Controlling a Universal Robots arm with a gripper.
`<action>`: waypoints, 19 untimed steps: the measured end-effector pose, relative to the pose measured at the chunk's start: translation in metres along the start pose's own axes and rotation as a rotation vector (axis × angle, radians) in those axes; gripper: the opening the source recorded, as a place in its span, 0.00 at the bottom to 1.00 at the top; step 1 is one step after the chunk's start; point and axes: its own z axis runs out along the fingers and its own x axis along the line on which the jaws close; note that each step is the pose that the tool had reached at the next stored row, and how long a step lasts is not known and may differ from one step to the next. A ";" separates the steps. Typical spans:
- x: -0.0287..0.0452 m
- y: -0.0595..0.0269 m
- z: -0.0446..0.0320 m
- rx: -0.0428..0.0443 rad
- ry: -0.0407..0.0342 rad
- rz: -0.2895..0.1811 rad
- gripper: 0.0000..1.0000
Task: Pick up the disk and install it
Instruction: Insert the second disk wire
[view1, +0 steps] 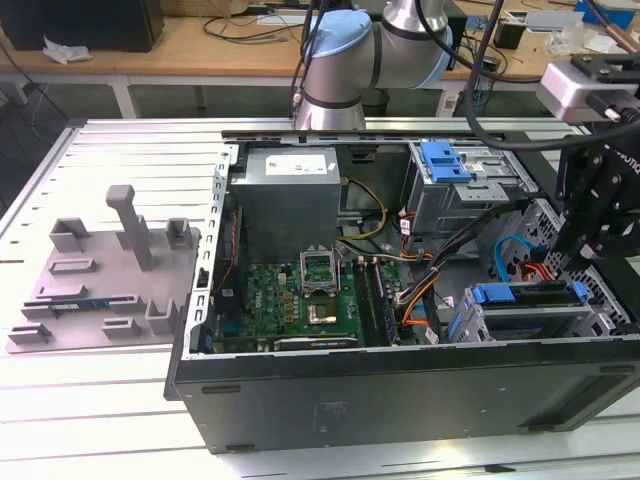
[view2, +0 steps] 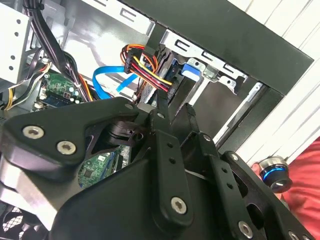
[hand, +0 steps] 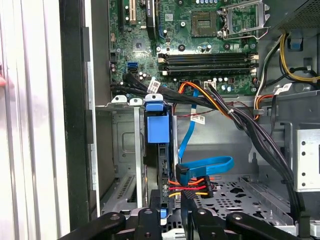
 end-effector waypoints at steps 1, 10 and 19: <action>0.0000 0.0000 -0.0001 0.0000 0.0000 0.000 0.30; -0.0023 0.0000 -0.0009 0.0000 0.0005 0.000 0.30; -0.0104 -0.0058 -0.0008 -0.0463 0.0027 -0.005 0.30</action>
